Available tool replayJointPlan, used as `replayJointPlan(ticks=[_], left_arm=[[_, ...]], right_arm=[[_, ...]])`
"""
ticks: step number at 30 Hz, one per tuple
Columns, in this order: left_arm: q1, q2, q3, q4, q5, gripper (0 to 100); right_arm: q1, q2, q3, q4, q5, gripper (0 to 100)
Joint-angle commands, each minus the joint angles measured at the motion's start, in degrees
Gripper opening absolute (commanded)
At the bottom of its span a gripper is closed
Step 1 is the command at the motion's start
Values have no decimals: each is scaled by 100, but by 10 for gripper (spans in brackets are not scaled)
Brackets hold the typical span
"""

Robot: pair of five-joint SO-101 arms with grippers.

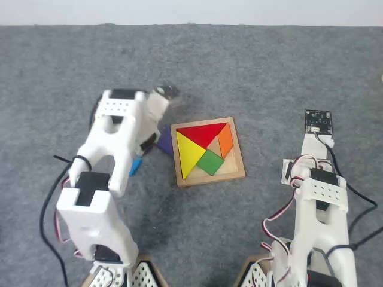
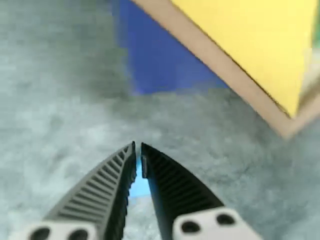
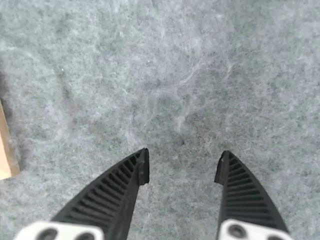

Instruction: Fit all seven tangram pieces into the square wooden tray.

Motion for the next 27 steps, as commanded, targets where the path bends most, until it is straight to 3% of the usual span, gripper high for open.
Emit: replayJointPlan(ticks=[1,6,13,18,27], left_arm=[[-273,-62,-716,237,431,62],[-712,-123,-435,545,-809,126],[-1169,-1864,2220,-1284,-2295,126],[-1116,-3314,3829,-2453,-2664,130],[-905,-3349,4321,-2479,-2857,131]], right_arm=[[-4,-163,-220,22,-9,235],[-4,-163,-220,22,-9,235],[-31,-163,-220,-4,-9,235],[-31,-154,-220,-84,-9,235],[-31,-154,-220,-84,-9,235]])
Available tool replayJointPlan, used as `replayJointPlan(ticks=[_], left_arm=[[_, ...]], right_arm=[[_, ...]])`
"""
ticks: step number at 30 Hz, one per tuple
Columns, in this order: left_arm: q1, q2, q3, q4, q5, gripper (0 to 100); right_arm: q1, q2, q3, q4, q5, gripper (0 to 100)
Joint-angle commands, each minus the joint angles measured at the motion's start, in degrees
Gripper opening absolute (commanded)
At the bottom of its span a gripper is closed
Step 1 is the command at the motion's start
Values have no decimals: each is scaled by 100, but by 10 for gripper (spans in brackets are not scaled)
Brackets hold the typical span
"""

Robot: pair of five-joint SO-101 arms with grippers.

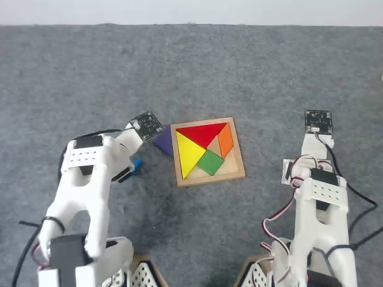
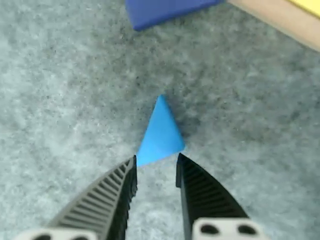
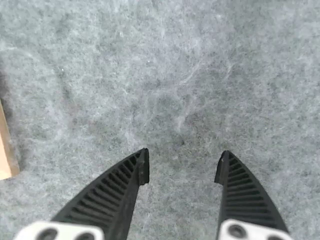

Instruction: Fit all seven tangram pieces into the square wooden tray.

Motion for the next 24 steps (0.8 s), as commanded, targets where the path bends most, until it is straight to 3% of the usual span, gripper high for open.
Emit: replayJointPlan(ticks=[1,9,24], left_arm=[[53,53,-48,-132,-79,131],[97,985,-295,-475,-70,131],[176,2286,-1930,-18,149,126]], right_arm=[[-31,-154,-220,-84,-9,235],[-22,-154,-220,-84,-9,235],[-13,-154,-211,-84,-9,235]])
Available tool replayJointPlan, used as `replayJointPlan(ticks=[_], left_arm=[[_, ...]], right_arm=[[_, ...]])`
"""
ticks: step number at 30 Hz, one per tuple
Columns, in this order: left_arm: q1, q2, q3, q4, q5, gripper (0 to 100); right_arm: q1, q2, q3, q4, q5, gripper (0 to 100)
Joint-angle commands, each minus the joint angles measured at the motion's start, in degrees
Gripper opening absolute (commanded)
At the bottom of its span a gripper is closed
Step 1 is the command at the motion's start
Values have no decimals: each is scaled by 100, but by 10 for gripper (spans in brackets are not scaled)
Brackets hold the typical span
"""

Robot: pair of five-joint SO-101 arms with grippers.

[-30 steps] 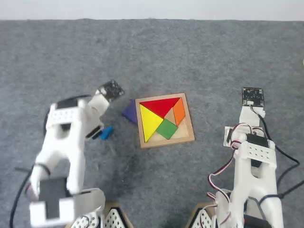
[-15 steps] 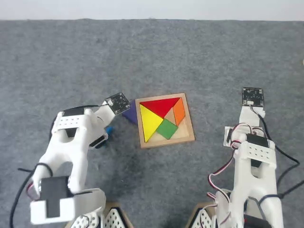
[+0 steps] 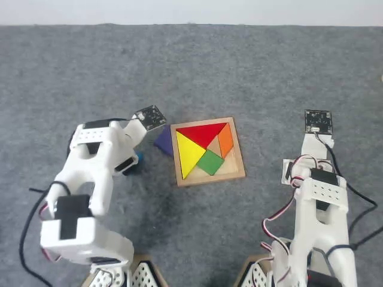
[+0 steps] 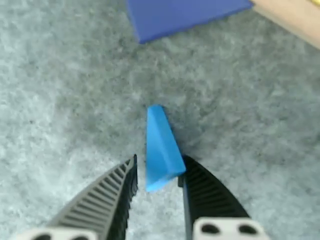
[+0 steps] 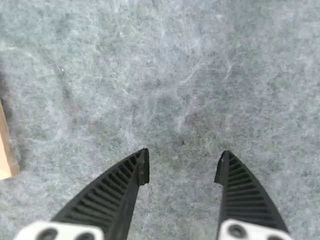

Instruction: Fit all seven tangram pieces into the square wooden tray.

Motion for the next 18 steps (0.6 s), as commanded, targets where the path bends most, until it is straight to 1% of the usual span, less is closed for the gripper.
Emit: replayJointPlan(ticks=[1,2,5,8,12,15,18], left_arm=[[62,273,-567,-18,79,124],[70,316,-620,0,79,107],[70,413,-840,202,79,15],[62,378,-1112,580,88,12],[193,-26,-1596,1415,123,12],[695,-501,-1789,1908,448,12],[1635,-905,-1789,2136,905,12]], right_arm=[[-13,-154,-211,-84,-9,235],[-4,-154,-211,-84,-9,235],[-4,-154,-211,-84,-9,235],[-4,-154,-211,-84,-9,235],[-4,-154,-211,-84,-9,235],[-4,-154,-211,-84,-9,235],[4,-154,-211,-84,-9,235]])
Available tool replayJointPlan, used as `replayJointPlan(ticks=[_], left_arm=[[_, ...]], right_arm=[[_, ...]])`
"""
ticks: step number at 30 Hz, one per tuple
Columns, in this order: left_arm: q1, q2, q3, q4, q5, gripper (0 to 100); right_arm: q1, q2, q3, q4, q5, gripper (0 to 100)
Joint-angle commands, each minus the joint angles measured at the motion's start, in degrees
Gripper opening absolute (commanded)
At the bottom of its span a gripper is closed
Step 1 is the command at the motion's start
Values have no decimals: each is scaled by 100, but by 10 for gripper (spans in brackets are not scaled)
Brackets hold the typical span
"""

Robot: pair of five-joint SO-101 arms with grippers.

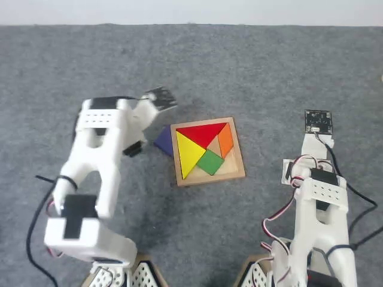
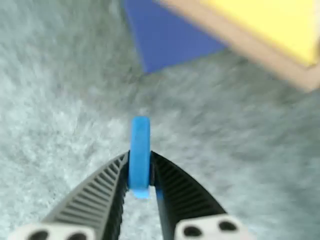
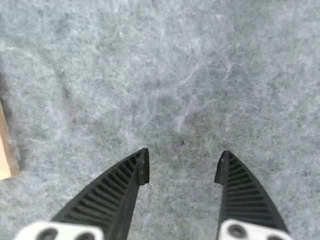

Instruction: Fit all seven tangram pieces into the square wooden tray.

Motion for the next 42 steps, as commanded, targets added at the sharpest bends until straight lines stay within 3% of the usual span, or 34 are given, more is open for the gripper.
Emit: replayJointPlan(ticks=[1,5,8,20,42], left_arm=[[1196,-677,-259,273,598,12],[2532,-413,-286,97,1178,12],[3007,123,-338,-193,1477,12],[3059,1749,-1253,-273,1635,12],[3086,1108,-673,97,1371,12]], right_arm=[[4,-154,-211,-84,-9,235],[180,-163,-211,-66,-9,235],[277,-163,-220,-84,-35,235],[312,-163,-246,-57,-53,235],[286,-163,-246,-84,-44,235]])
